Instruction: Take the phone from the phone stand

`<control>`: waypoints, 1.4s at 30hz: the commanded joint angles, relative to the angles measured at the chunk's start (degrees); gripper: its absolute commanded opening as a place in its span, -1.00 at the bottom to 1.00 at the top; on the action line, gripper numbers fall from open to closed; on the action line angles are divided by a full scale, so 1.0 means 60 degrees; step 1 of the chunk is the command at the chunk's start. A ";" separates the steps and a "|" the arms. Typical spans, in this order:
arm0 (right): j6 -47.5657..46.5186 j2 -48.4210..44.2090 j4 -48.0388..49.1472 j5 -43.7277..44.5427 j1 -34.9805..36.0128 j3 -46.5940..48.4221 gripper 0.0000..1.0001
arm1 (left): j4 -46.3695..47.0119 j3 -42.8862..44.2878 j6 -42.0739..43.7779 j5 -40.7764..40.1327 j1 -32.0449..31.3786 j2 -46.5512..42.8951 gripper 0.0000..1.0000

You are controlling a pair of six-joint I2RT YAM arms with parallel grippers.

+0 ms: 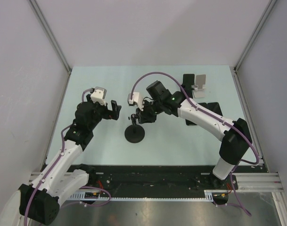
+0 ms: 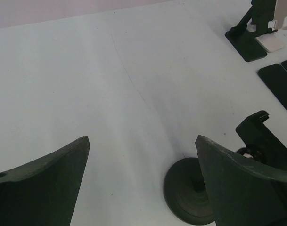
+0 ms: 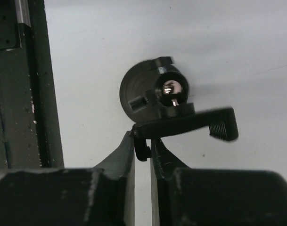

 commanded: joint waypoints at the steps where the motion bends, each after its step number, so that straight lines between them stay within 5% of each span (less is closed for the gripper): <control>1: 0.0246 -0.0135 0.0231 0.0193 0.0108 0.0390 -0.94 | 0.0205 0.0215 -0.0005 0.0265 -0.0039 -0.0207 1.00; 7: 0.1444 -0.0356 0.2017 0.1946 0.0064 -0.0079 -1.00 | 0.0205 0.0215 -0.0005 0.0207 -0.0068 -0.0192 1.00; 14: 0.3130 0.0257 0.4434 0.7272 -0.0652 -0.0138 -1.00 | 0.0205 0.0215 -0.0005 0.0104 -0.0098 -0.0207 1.00; 17: 0.3804 0.0843 0.4788 0.8086 -0.1369 0.0271 -1.00 | 0.0205 0.0229 -0.0005 0.0075 -0.0098 -0.0222 1.00; 28: 0.5093 0.3160 0.2431 0.9289 -0.2631 0.3493 -1.00 | 0.0205 0.0215 0.0039 -0.0028 -0.0098 -0.0265 1.00; 42: 0.5799 0.2824 0.1009 0.8573 -0.2880 0.3729 -1.00 | 0.0205 0.0229 0.0039 0.0001 -0.0098 -0.0295 1.00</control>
